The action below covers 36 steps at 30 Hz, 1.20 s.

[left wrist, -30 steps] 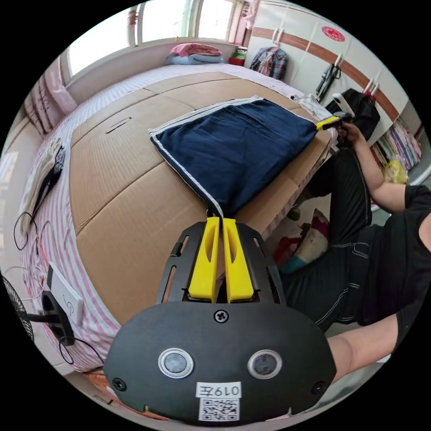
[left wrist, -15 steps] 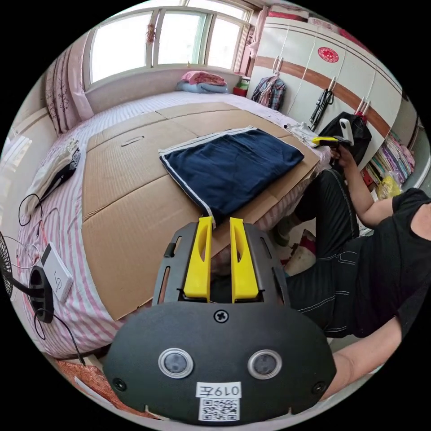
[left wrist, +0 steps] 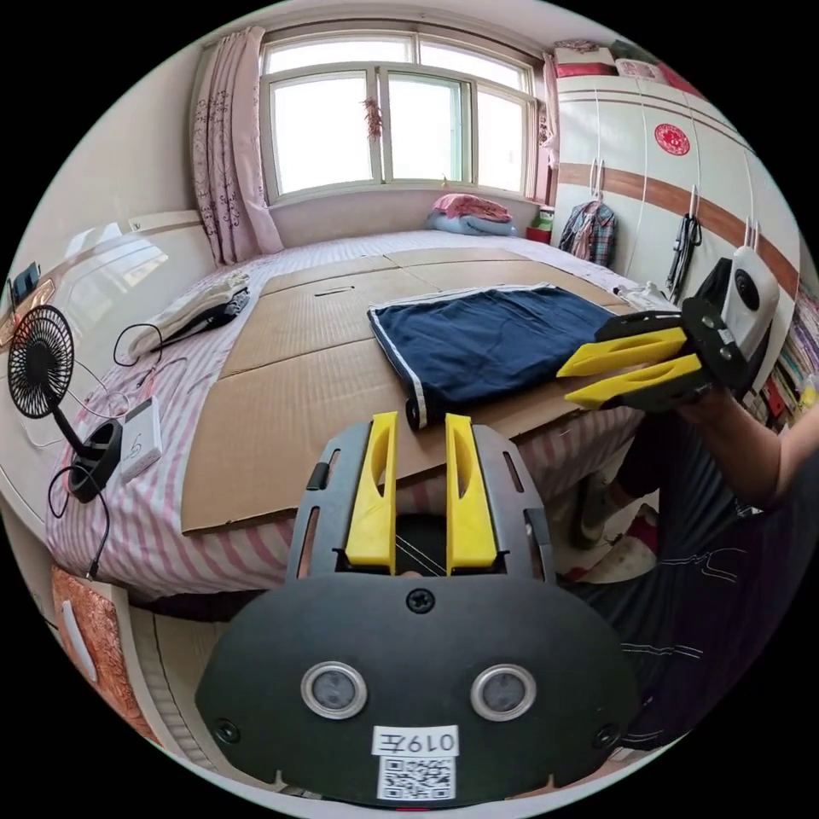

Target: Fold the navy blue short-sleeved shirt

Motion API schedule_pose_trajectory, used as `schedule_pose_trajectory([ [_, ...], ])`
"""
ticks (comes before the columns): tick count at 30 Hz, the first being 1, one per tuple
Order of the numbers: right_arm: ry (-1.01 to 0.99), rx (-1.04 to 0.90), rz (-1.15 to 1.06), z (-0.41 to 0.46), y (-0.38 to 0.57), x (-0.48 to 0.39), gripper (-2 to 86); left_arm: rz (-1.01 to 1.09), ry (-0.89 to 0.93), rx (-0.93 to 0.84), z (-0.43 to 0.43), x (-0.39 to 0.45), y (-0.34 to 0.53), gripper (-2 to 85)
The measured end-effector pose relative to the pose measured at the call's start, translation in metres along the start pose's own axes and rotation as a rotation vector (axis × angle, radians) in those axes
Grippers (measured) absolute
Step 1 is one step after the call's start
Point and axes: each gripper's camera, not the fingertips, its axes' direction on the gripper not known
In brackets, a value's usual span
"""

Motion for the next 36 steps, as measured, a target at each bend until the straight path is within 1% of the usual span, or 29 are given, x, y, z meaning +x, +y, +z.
schedule_pose_trajectory([
  [2, 0.1, -0.056, -0.032, 0.056, 0.035, 0.005, 7.0, -0.003, 0.024, 0.021, -0.001, 0.0, 0.007, 8.8],
  [4, 0.168, -0.096, -0.051, 0.094, 0.066, 0.012, 7.5, 0.034, 0.042, 0.017, 0.003, 0.004, 0.011, 9.1],
  [7, 0.273, -0.154, -0.113, 0.149, 0.122, 0.023, 7.3, 0.151, 0.027, -0.044, 0.021, 0.018, 0.014, 9.1],
  [11, 0.313, -0.224, -0.191, 0.21, 0.197, 0.053, 7.4, 0.283, -0.03, -0.114, 0.048, 0.034, 0.015, 8.1],
  [14, 0.328, -0.281, -0.246, 0.251, 0.252, 0.081, 7.6, 0.391, -0.013, -0.115, 0.058, 0.048, 0.021, 6.6],
  [21, 0.412, -0.341, -0.353, 0.315, 0.359, 0.148, 6.3, 0.563, -0.109, -0.113, 0.082, 0.085, 0.035, 1.9],
  [24, 0.411, -0.359, -0.373, 0.336, 0.402, 0.182, 3.0, 0.623, -0.135, -0.112, 0.089, 0.097, 0.043, 1.2],
  [26, 0.455, -0.359, -0.396, 0.35, 0.438, 0.207, 0.3, 0.665, -0.154, -0.106, 0.091, 0.104, 0.048, 0.9],
  [30, 0.468, -0.348, -0.413, 0.362, 0.487, 0.246, -0.7, 0.733, -0.202, -0.108, 0.098, 0.118, 0.055, 0.8],
  [33, 0.445, -0.358, -0.417, 0.373, 0.522, 0.281, -0.8, 0.752, -0.212, -0.139, 0.111, 0.128, 0.062, 1.0],
  [36, 0.456, -0.356, -0.426, 0.381, 0.555, 0.314, -0.9, 0.701, -0.187, -0.136, 0.118, 0.131, 0.066, 1.4],
])
